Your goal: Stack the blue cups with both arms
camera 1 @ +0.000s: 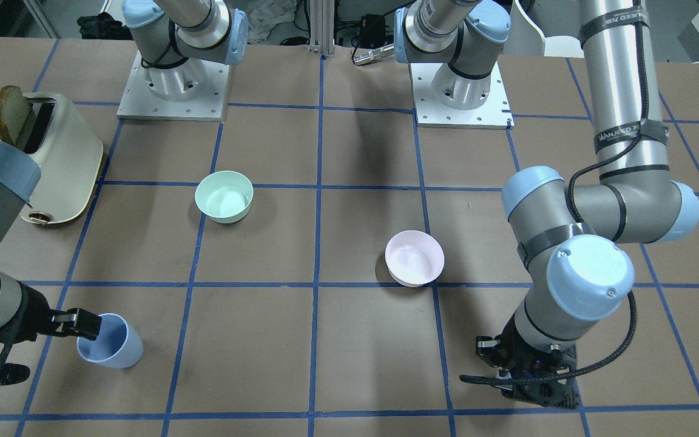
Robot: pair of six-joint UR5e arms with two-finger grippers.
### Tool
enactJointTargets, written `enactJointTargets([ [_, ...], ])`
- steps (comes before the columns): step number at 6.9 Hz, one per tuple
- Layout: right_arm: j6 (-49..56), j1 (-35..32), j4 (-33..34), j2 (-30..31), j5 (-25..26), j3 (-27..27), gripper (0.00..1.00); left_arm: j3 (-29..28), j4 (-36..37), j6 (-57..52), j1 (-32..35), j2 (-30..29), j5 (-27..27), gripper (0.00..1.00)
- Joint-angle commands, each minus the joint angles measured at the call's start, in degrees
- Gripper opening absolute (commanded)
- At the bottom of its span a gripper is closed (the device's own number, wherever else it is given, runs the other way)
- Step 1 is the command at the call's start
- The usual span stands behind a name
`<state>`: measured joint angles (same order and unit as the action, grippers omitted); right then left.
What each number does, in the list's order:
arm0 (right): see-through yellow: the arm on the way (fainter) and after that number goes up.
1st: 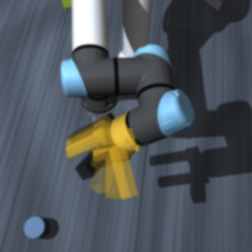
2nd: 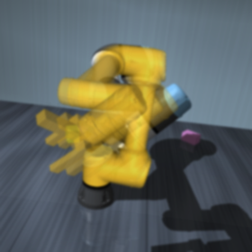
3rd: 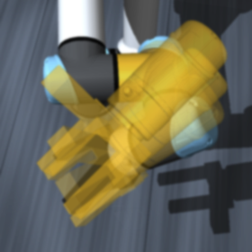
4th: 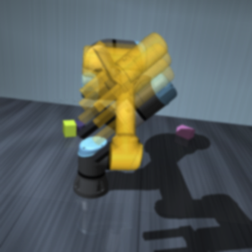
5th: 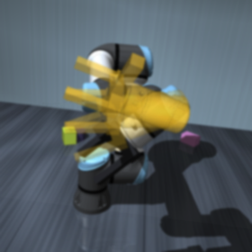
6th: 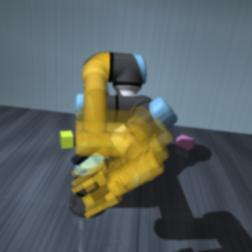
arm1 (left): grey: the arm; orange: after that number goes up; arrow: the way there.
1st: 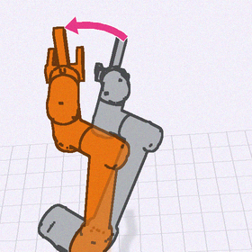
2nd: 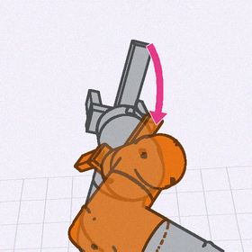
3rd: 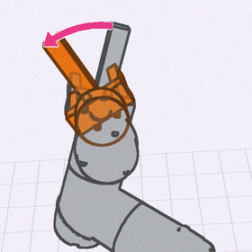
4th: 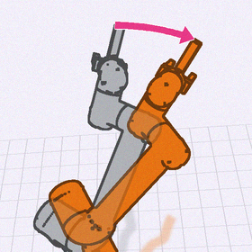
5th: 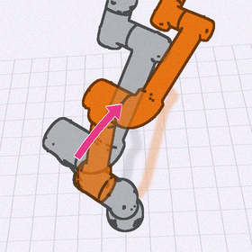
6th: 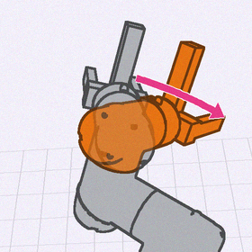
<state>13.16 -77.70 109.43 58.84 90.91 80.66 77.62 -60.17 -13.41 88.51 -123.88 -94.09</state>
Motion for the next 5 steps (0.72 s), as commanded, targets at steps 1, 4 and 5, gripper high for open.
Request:
enactJointTargets([
  [1, -0.1, 0.0, 0.0, -1.5, -0.6, 0.3, 1.0, -1.6, 0.1, 15.6, 9.2, 0.3, 1.1, 0.0],
  [4, -0.1, 0.0, -0.4, -2.4, 0.0, -0.1, 0.0, -0.9, 0.5, 24.8, 21.8, -0.8, 1.7, 0.0],
  [5, -0.1, 0.0, -1.1, -2.2, 0.1, -0.3, 0.0, -0.7, 0.3, 25.8, 22.6, -0.8, 4.5, 0.0],
])
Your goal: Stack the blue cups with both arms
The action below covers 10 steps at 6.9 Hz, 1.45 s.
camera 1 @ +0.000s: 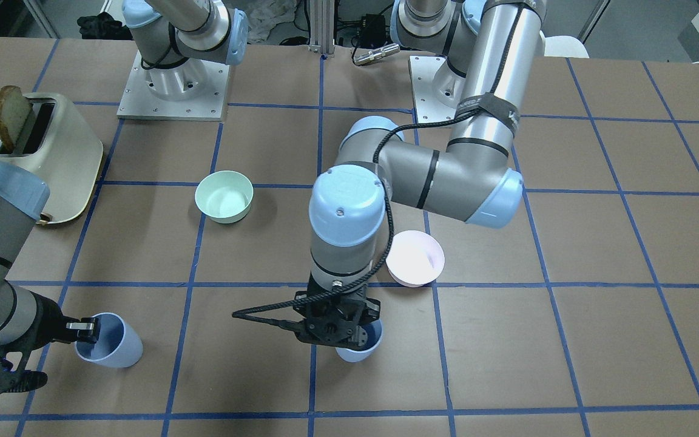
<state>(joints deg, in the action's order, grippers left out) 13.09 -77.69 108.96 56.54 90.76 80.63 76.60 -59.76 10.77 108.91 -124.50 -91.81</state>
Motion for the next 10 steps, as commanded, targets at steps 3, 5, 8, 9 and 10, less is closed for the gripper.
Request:
enactJointTargets([
  [3, -0.5, 0.0, -3.1, 2.5, -0.2, -1.6, 0.0, 3.3, 0.2, 0.8, 2.4, 0.0, 3.6, 0.99],
  [5, -0.9, -0.5, -10.1, 5.6, -0.6, -3.9, 0.0, 2.2, -4.4, 1.2, 1.2, 3.7, 3.7, 1.0],
  [8, -6.3, -6.5, -15.2, 9.8, -6.9, -5.5, 0.0, 1.2, -39.1, -6.4, -1.4, 18.5, 2.9, 1.0],
  [9, -15.4, -11.7, -15.2, 9.8, -6.3, -7.0, 0.0, 1.6, -48.8, -7.2, -3.2, 23.3, 2.7, 1.0],
  [10, -20.0, -16.3, -15.3, 9.7, -5.9, -7.9, 0.0, 1.8, -55.1, -8.8, -6.6, 27.3, 2.7, 1.0],
])
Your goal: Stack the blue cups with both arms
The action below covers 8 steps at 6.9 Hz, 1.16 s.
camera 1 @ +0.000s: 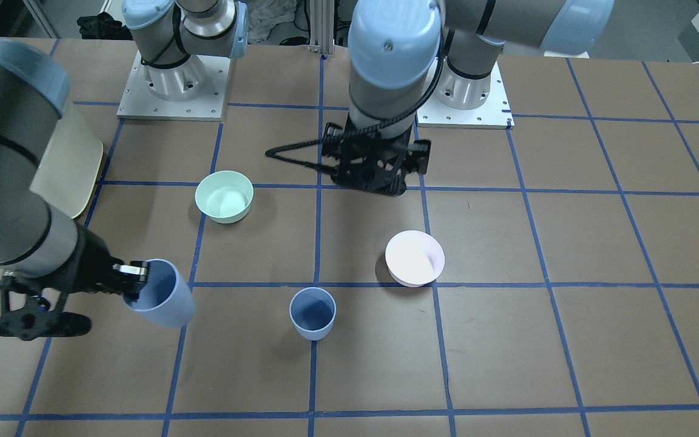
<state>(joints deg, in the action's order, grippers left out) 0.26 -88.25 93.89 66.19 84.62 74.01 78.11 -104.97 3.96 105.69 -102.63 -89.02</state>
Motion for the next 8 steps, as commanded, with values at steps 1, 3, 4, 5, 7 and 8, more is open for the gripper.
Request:
enactJointTargets([
  [1, -13.8, -8.3, 0.0, 0.0, -0.5, -1.3, 0.0, 3.0, -9.1, -3.4, -8.3, 8.9, -1.0, 1.0],
  [3, -21.9, -14.0, 0.7, -0.4, -0.7, -1.2, 0.0, 7.7, 8.3, -5.9, -12.2, 12.7, -1.3, 1.0],
  [4, -23.6, -15.2, 0.6, -1.2, -0.7, -1.1, 0.0, 9.1, 14.6, -6.2, -12.2, 12.5, -1.2, 1.0],
  [5, -24.9, -16.5, 1.7, -2.0, -0.8, -1.2, 0.0, 9.4, 15.3, -6.3, -12.3, 12.5, -1.2, 1.0],
  [7, -26.5, -17.7, 4.5, -4.3, -0.6, -1.3, 0.0, 9.4, 15.5, -6.2, -12.1, 12.5, -1.2, 1.0],
  [8, -26.5, -17.7, 4.7, -4.4, -0.6, -1.4, 0.0, 9.4, 15.5, -6.2, -12.2, 12.5, -1.3, 1.0],
])
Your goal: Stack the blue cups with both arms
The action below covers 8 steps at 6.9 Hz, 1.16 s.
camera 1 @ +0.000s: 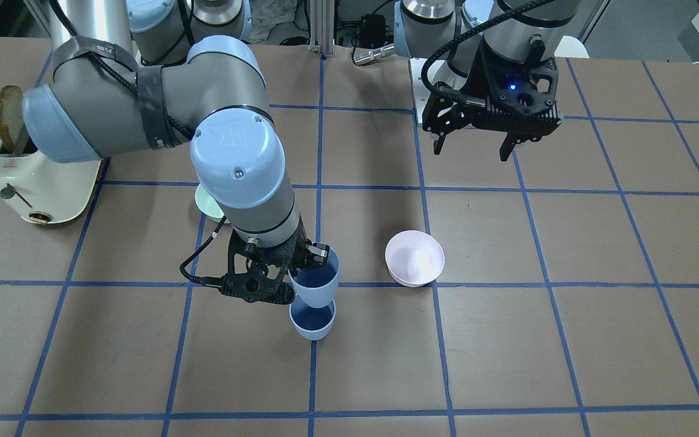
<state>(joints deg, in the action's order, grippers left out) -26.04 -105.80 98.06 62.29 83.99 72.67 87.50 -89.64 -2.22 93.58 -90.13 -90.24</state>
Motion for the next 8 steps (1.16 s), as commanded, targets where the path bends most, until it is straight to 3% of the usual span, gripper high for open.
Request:
enactJointTargets([
  [1, -0.3, -0.2, 0.9, -0.7, 0.2, 0.0, 0.0, 0.0, 0.2, 0.0, -0.1, 0.0, -0.1, 1.0],
  [8, -0.1, 0.5, 1.3, -1.4, 0.8, -0.6, 0.0, 0.0, 0.2, 0.0, -0.1, 0.1, -0.3, 1.0],
])
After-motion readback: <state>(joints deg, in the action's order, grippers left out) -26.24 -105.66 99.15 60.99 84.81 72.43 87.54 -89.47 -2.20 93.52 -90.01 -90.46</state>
